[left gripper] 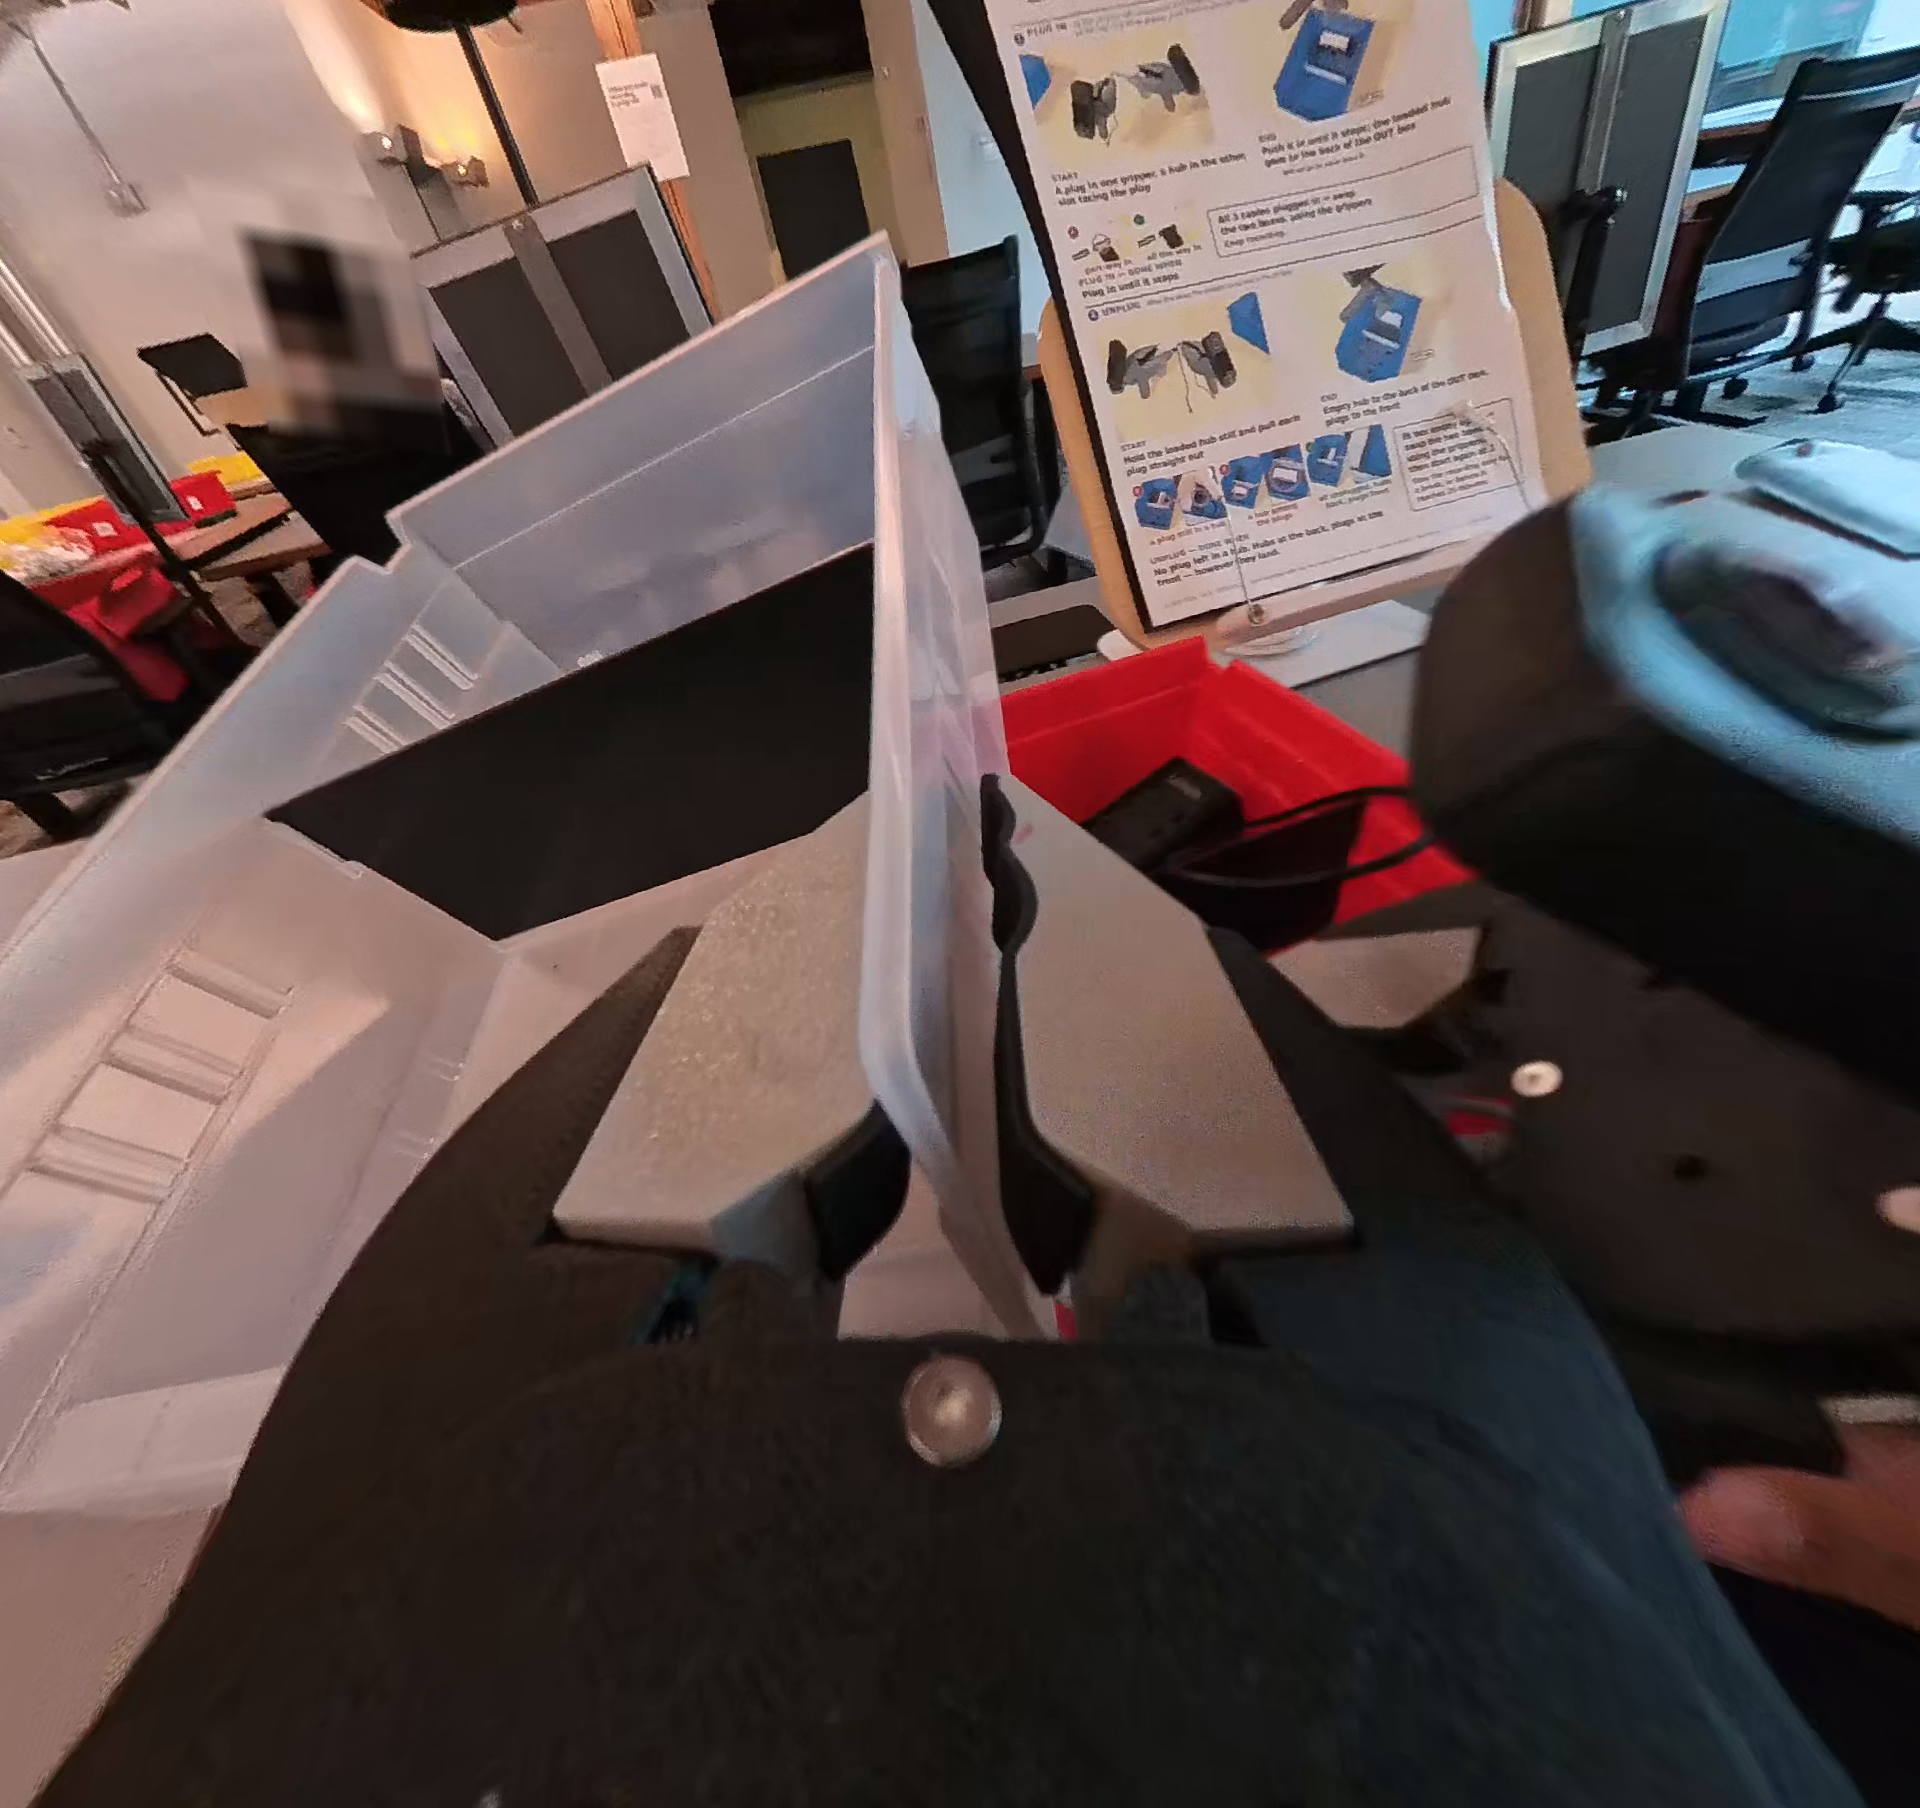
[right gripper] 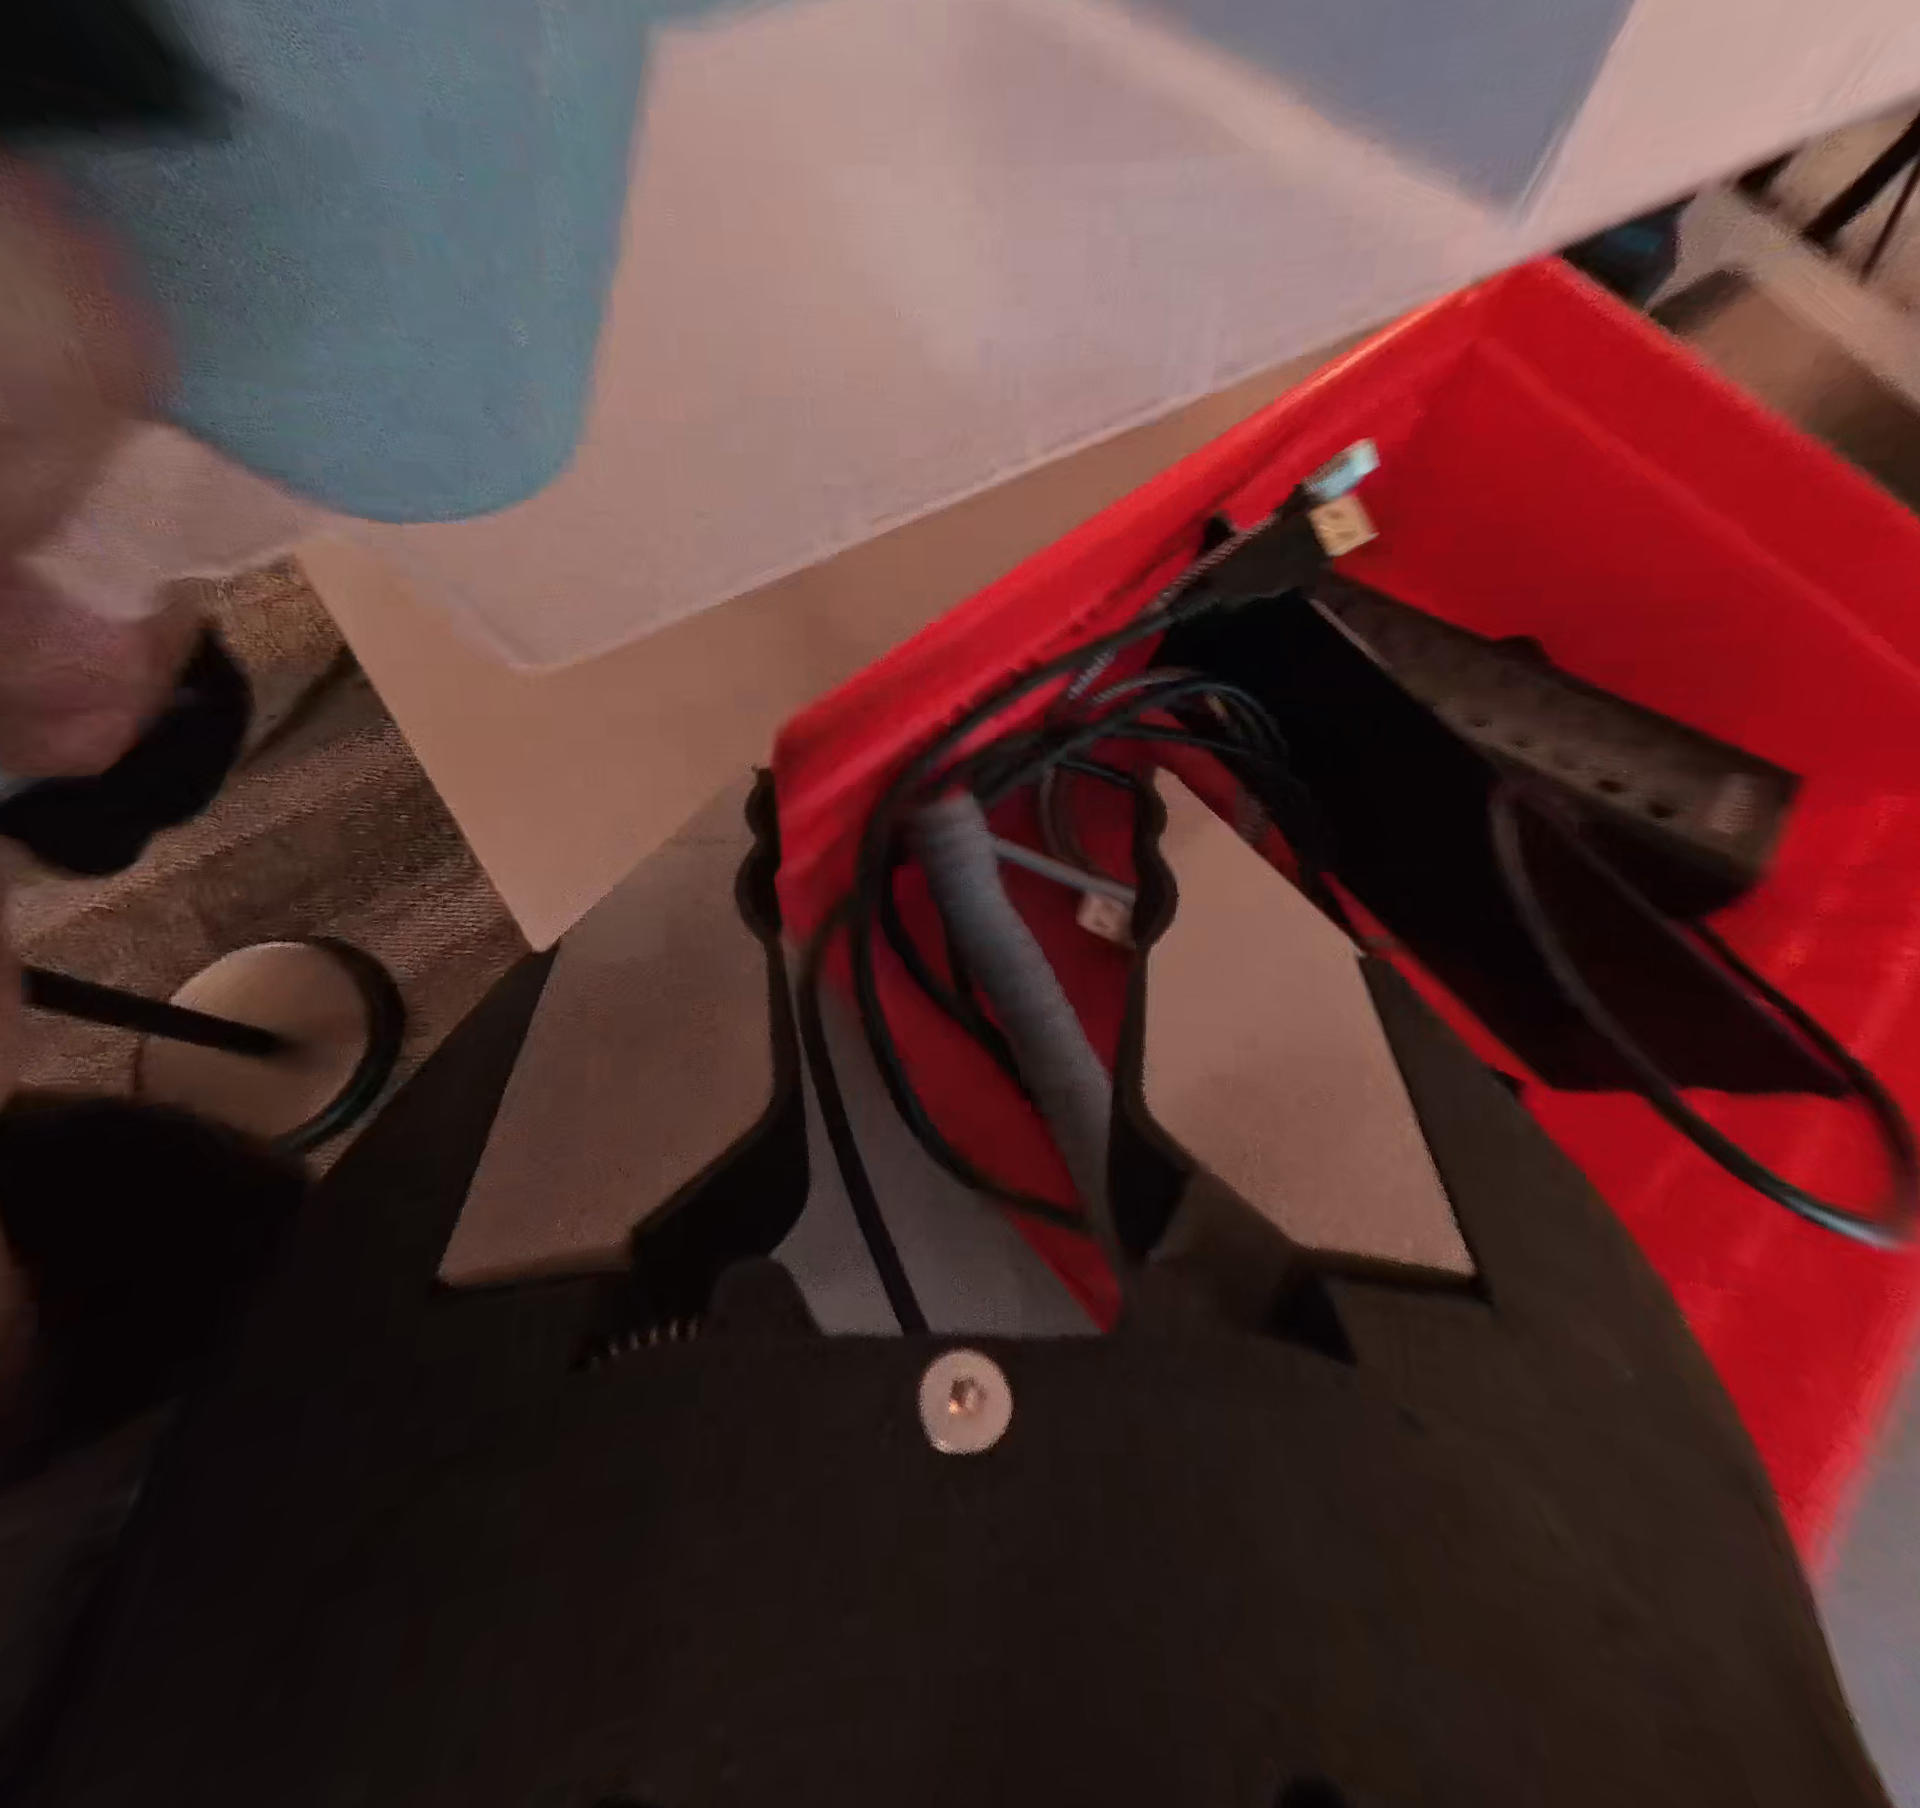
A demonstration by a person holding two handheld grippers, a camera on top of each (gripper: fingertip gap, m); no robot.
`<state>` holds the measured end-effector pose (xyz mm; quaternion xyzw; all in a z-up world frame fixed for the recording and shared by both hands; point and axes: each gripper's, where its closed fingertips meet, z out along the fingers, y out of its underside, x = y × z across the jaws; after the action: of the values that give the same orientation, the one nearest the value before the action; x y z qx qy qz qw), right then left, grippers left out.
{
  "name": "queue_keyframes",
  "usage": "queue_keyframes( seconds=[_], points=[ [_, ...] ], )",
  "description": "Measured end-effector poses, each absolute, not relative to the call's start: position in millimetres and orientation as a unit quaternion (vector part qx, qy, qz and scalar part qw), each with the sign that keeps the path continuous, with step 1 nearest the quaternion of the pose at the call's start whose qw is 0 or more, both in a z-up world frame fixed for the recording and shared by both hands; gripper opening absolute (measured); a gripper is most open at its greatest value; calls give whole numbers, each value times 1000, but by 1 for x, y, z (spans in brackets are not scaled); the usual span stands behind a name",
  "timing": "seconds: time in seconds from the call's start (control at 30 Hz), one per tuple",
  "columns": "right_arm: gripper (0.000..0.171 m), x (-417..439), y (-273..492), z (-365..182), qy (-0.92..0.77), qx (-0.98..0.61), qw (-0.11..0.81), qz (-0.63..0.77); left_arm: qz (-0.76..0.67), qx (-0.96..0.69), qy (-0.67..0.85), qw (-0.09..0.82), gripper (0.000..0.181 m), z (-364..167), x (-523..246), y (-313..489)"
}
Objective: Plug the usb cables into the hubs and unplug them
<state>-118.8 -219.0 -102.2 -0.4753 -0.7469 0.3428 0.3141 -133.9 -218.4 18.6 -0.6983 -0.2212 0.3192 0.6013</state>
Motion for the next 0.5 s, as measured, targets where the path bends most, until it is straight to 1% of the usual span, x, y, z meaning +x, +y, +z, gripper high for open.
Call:
queue_keyframes(
  seconds=[0.1, 0.2, 0.37, 0.43, 0.5],
  points=[
    [67, -91, -203, -83, -765, -428, 322, 357, 335, -702, -199, 596, 6, 25, -124, -214],
    [67, -56, -155, -69, -766, -408, 316, 383, 338, -707, -160, 601, 6, 34, -104, -193],
    [64, -5, -10, -62, -734, -442, 382, 346, 312, -717, -70, 620, 6, 39, -47, -127],
    [57, 17, 51, -63, -717, -462, 405, 328, 287, -725, -24, 626, 6, 31, -14, -89],
    [58, 43, 108, -66, -691, -501, 407, 325, 261, -737, 32, 622, 6, 16, 23, -49]
  ],
)
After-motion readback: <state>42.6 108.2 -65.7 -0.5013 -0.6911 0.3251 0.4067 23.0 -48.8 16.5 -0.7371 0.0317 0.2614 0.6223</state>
